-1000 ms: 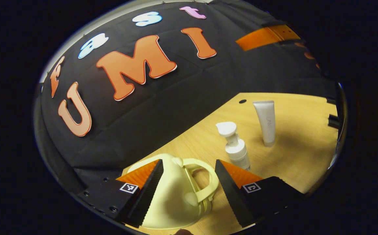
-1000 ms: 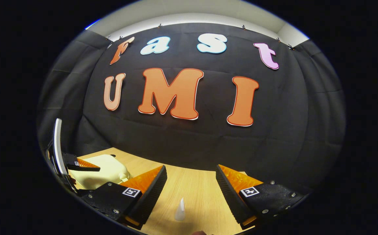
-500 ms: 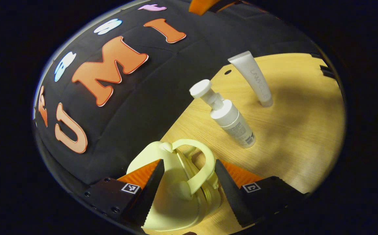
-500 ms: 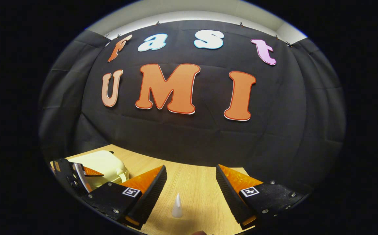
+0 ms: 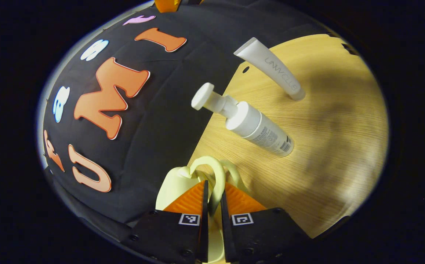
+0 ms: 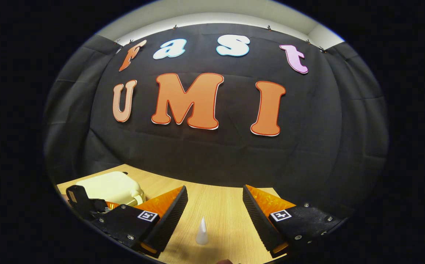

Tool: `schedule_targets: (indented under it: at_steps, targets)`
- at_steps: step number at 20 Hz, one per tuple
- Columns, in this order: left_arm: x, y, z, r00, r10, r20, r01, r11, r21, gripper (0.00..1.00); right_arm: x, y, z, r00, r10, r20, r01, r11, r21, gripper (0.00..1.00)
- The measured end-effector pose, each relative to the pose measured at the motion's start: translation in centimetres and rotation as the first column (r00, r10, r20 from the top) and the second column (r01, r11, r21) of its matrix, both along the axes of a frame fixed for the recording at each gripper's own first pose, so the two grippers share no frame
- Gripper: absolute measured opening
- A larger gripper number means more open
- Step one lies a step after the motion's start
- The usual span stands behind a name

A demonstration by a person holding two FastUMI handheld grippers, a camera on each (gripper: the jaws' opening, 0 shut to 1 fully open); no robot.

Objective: First open the suitcase, pack the skin care products into it, and then close the suitcase.

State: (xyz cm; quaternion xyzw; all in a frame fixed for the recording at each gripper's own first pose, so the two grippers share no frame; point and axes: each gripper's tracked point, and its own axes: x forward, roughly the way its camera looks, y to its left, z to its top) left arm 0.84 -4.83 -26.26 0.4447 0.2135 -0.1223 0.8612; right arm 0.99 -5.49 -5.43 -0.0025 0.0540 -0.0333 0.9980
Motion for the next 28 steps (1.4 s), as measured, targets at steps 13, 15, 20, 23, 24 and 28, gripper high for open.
schedule_targets:
  at_steps: [13,15,20,23,24,28]
  targets:
    - [1.2,9.2,13.0,0.961,0.241,0.135,-0.167,0.897,-0.409,0.17,1.2,4.4,-0.4,0.999,0.002,-0.05,-0.004,0.999,-0.046,0.96]
    - [1.5,11.6,14.6,0.947,0.287,0.141,-0.195,0.869,-0.454,0.17,1.4,5.2,-0.4,0.998,0.007,-0.057,-0.01,0.999,-0.044,0.96]
    - [2.3,18.1,16.8,0.912,0.382,0.151,-0.251,0.809,-0.531,0.16,2.5,7.9,-0.2,0.997,0.036,-0.064,-0.04,0.998,-0.049,0.96]
    - [2.7,21.1,18.0,0.893,0.415,0.176,-0.264,0.799,-0.541,0.17,3.3,9.2,0.1,0.997,0.038,-0.063,-0.041,0.998,-0.041,0.96]
    - [2.6,22.0,18.2,0.889,0.422,0.179,-0.266,0.794,-0.547,0.17,3.6,9.6,0.3,0.997,0.037,-0.062,-0.04,0.998,-0.04,0.96]
    - [2.8,26.7,18.3,0.867,0.469,0.169,-0.291,0.751,-0.592,0.17,4.9,11.9,1.2,0.998,0.029,-0.049,-0.03,0.999,-0.032,0.95]
